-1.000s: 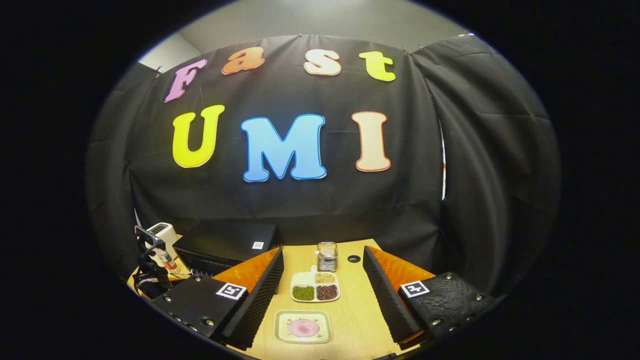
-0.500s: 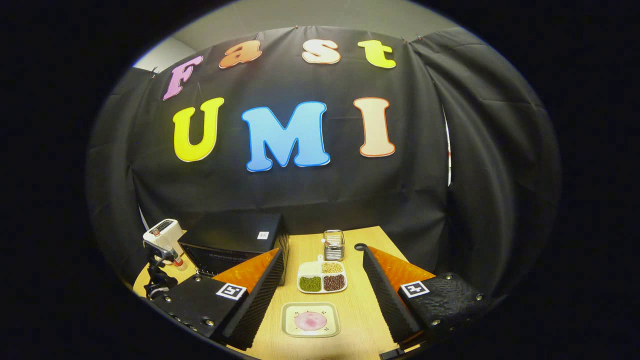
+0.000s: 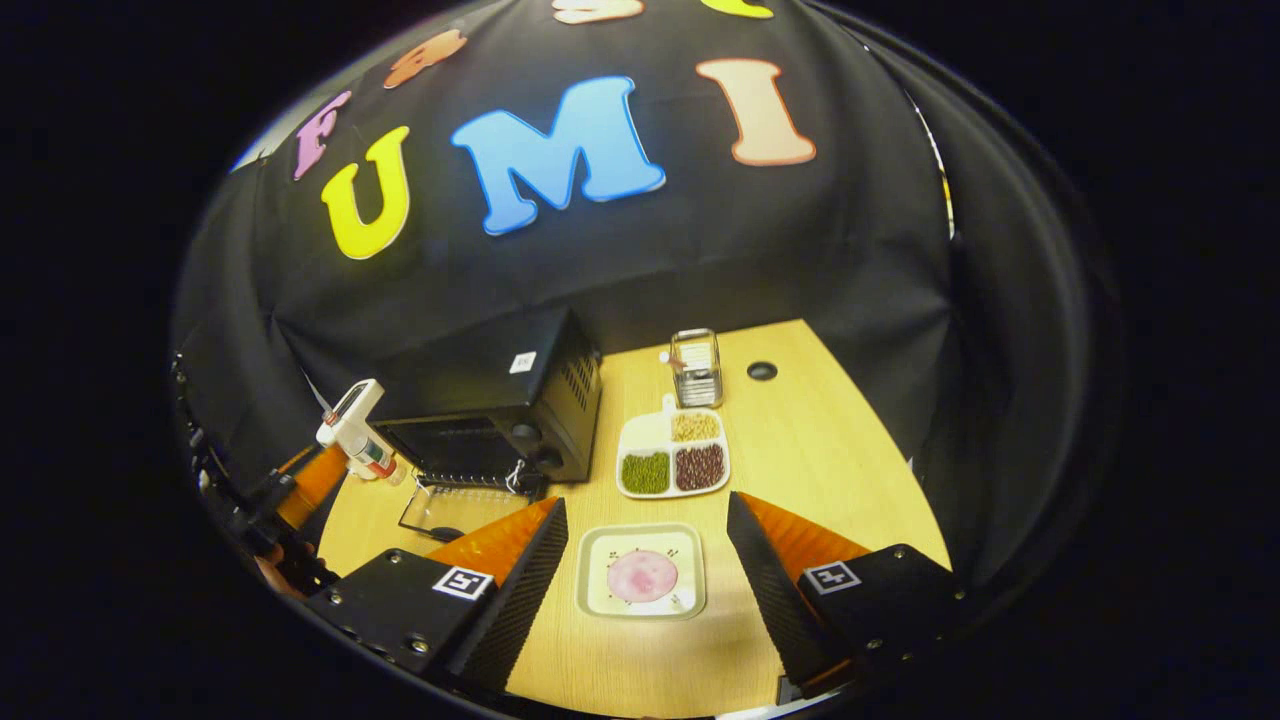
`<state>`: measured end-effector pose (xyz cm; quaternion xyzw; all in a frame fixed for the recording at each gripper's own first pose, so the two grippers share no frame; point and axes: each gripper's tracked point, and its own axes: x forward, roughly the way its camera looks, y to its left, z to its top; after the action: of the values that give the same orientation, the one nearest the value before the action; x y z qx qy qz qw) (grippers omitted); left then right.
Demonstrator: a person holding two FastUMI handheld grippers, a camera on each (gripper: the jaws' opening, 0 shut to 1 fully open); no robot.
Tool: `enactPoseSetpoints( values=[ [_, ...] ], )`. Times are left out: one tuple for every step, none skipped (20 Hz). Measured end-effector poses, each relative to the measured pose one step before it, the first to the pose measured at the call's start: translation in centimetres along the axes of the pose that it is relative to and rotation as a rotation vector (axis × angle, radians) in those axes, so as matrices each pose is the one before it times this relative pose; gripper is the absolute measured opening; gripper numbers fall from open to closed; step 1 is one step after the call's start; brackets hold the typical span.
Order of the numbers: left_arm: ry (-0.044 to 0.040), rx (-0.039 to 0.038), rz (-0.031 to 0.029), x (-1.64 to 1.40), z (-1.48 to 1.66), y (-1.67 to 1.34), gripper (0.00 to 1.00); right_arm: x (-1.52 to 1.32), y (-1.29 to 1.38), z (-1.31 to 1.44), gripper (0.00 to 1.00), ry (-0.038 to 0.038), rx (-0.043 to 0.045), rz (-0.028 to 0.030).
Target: Open the electric oven with the left hand, put the food in, and close the electric oven.
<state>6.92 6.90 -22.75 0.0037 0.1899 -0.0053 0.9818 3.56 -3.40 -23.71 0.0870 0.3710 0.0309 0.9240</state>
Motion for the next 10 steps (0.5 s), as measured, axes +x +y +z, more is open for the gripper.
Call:
enactPoseSetpoints(
  values=[
    [-0.03164,-0.00582,-0.00462,-0.724,1.436,-0.18,0.99,1.22,-0.568,-0.958,0.97,0.05622,0.0265,0.0082],
    [-0.02501,-0.00616,-0.00469,-0.546,1.209,-0.205,0.99,1.223,-0.574,-1.21,0.97,0.0551,0.0237,0.00864],
    [-0.02083,-0.00507,-0.00442,-0.453,0.945,-0.153,0.99,0.881,-0.716,-0.828,0.97,0.05282,0.01603,-0.00142],
    [-0.01628,-0.00291,-0.0014,-0.503,0.875,0.038,0.95,0.711,-0.807,-0.985,0.97,0.04909,0.01123,-0.00345],
    [-0.01288,-0.00102,0.00033,-0.529,0.619,0.079,0.89,0.782,-0.757,-0.511,0.97,0.04502,0.01281,-0.00841],
    [-0.01012,0.00071,0.00314,-0.452,0.474,0.162,0.94,0.802,-0.519,-0.425,0.97,0.03436,0.00821,-0.00724],
    [-0.00478,0.00112,0.00625,-0.42,0.292,0.308,0.99,0.835,-0.577,-0.304,0.97,0.0297,0.00496,-0.02025],
    [-0.00325,-0.00132,0.0063,-0.321,0.239,0.405,0.99,1.009,-0.379,-0.232,0.98,0.02456,-0.00448,-0.00984],
    [-0.00196,-0.00318,0.00708,-0.295,0.012,0.368,0.99,0.644,-0.394,-0.264,0.98,0.02599,-0.0053,-0.01613],
    [0.00251,-0.00636,0.00949,-0.356,0.083,0.464,0.99,0.718,-0.311,-0.227,0.98,0.02186,-0.00803,-0.01246]
  ],
)
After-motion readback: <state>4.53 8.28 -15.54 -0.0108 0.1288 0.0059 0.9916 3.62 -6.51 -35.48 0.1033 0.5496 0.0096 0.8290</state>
